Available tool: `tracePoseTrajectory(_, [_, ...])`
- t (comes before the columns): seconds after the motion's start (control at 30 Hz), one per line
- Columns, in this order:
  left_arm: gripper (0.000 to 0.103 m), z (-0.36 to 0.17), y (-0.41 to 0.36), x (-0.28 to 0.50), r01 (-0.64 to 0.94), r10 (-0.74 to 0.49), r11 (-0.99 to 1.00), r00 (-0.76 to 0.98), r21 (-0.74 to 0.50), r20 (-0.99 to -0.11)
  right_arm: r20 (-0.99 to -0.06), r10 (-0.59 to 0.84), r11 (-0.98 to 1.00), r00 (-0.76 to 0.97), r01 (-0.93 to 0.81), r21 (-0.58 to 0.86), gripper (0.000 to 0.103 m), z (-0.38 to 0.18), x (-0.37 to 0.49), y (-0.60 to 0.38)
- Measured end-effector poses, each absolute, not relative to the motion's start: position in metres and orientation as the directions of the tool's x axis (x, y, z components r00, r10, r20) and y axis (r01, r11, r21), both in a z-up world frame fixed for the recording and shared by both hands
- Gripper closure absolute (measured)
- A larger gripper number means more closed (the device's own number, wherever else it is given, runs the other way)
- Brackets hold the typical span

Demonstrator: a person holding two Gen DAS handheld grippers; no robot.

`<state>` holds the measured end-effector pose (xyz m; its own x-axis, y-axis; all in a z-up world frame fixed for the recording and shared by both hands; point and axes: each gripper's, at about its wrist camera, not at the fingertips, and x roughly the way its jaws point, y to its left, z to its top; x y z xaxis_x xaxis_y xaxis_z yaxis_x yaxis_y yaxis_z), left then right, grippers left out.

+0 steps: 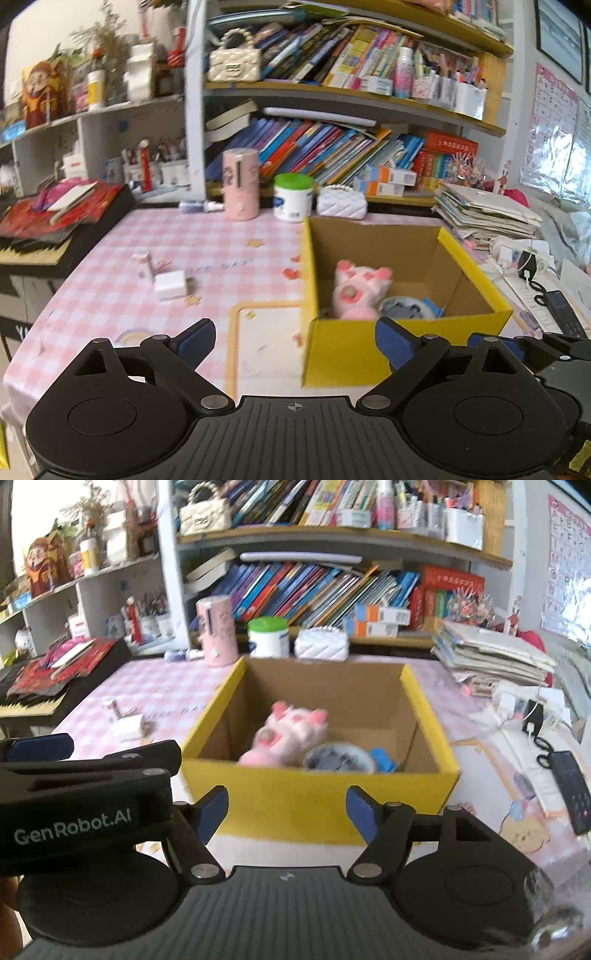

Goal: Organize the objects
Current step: 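Open both tools and withdraw them from the box, then move the right tool toward the white charger while the left tool approaches the staple box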

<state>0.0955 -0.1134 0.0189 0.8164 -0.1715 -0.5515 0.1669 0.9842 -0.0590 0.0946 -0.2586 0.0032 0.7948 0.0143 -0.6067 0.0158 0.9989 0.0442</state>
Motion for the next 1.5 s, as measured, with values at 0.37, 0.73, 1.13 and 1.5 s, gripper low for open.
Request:
tracePoseTrajectory(0.37, [0.005, 0.010, -0.030, 0.058, 0.093, -0.127, 0.992, 0.798, -0.087, -0.589, -0.638, 0.052, 0.999, 0.768, -0.047, 0.026, 0.032, -0.003, 0.060, -0.174])
tracePoseTrajectory(0.73, [0.005, 0.005, 0.030, 0.030, 0.038, -0.087, 0.995, 0.790, -0.093, -0.606, -0.657, 0.080, 0.997, 0.750, -0.071, 0.041, 0.030, -0.008, 0.035, -0.115])
tracePoseTrajectory(1.13, [0.005, 0.004, 0.074, 0.011, 0.016, -0.062, 0.997, 0.790, -0.081, -0.610, -0.653, 0.099, 0.995, 0.751, -0.096, 0.041, 0.030, -0.009, 0.014, -0.066])
tracePoseTrajectory(1.5, [0.005, -0.002, 0.098, 0.016, -0.026, -0.038, 0.995, 0.775, -0.092, -0.631, -0.666, 0.101, 0.992, 0.739, -0.125, 0.012, 0.030, -0.011, 0.017, -0.041])
